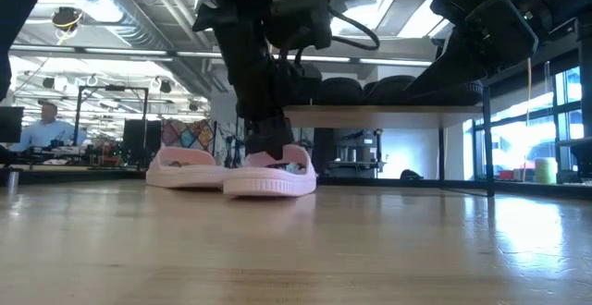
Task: Pick and place slides into the shelf
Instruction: Put the pink slide under the shelf
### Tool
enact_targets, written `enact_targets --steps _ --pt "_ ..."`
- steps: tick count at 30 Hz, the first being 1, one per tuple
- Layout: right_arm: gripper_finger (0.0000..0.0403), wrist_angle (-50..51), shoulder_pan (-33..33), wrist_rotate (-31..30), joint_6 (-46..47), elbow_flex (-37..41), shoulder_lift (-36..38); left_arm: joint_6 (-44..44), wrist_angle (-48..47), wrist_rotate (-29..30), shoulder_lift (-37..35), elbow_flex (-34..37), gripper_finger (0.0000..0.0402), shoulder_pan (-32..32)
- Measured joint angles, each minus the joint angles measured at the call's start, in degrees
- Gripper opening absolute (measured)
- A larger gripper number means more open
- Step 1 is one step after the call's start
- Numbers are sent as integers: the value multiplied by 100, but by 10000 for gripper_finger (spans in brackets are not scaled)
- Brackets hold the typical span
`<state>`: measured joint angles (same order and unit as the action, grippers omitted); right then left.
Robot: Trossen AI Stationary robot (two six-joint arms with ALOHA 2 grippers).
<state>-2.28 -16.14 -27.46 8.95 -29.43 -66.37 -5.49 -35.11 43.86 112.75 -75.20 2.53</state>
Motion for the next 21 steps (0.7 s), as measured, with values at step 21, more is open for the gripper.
enact_targets --steps 21 --pt "120 31 0 0 455 0 -2 417 -1051 -2002 -594 -597 175 659"
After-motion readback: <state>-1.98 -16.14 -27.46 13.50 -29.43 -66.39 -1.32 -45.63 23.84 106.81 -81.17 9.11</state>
